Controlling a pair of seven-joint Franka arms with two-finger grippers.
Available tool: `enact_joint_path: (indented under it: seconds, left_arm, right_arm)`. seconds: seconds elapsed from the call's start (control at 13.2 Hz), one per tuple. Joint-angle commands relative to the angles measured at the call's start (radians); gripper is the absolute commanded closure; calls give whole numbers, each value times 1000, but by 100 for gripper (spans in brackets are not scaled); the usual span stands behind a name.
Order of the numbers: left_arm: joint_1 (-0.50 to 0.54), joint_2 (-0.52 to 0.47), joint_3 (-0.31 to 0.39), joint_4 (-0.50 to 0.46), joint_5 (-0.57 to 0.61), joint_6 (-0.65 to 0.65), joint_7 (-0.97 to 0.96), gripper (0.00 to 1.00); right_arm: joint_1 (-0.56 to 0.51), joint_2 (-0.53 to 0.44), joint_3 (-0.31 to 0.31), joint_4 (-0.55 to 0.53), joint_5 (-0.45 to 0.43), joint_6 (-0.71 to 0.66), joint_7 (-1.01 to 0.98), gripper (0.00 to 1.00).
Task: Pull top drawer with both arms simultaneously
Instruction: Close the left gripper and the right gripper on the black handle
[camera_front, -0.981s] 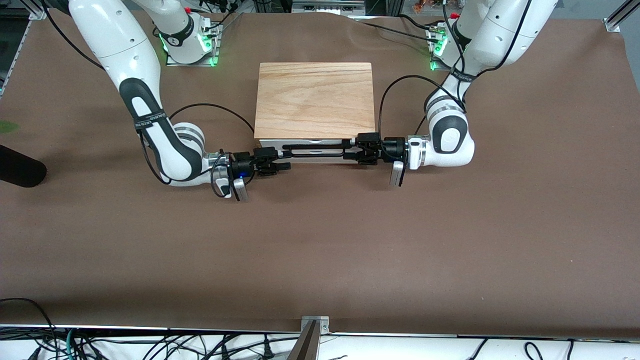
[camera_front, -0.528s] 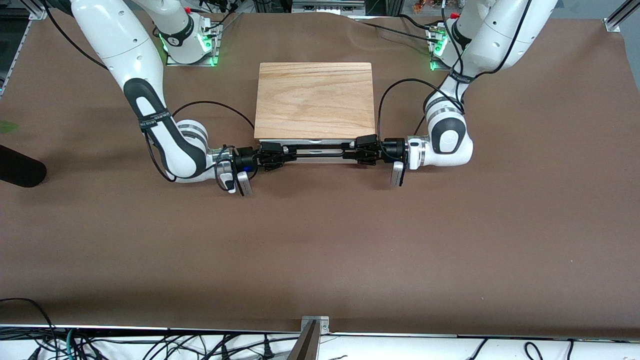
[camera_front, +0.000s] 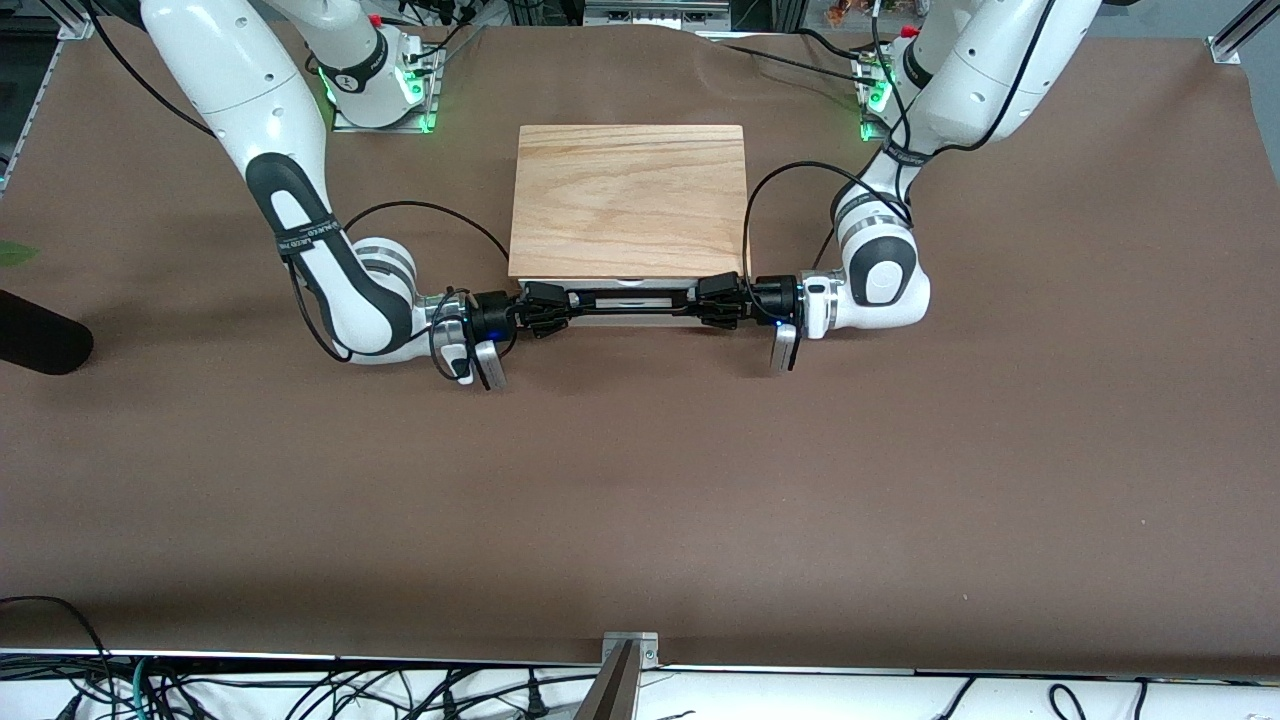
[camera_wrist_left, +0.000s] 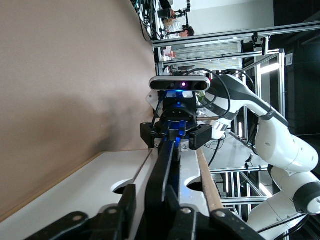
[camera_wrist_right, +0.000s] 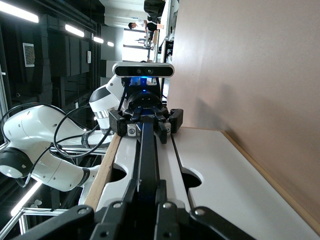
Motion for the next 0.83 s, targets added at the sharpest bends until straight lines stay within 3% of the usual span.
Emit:
enact_joint_path:
  seconds: [0.0,0.08,0.45,0.75]
  left_arm:
    - [-17,-5,-11,-46,-13,11,44,90]
    - [-17,-5,-11,-51,-11,10,44,100]
    - [-17,34,-11,-44,-7,5,46,100]
    - [-5,93,-11,-25,-16,-53,102,100]
  right_arm:
    - [-5,-21,5,4,19,6,-34,100]
    - [-5,-20,5,6,25,6,-34,100]
    - [-5,-18,5,12,26,7,-28,100]
    - [-7,24,5,78,26,7,-21,100]
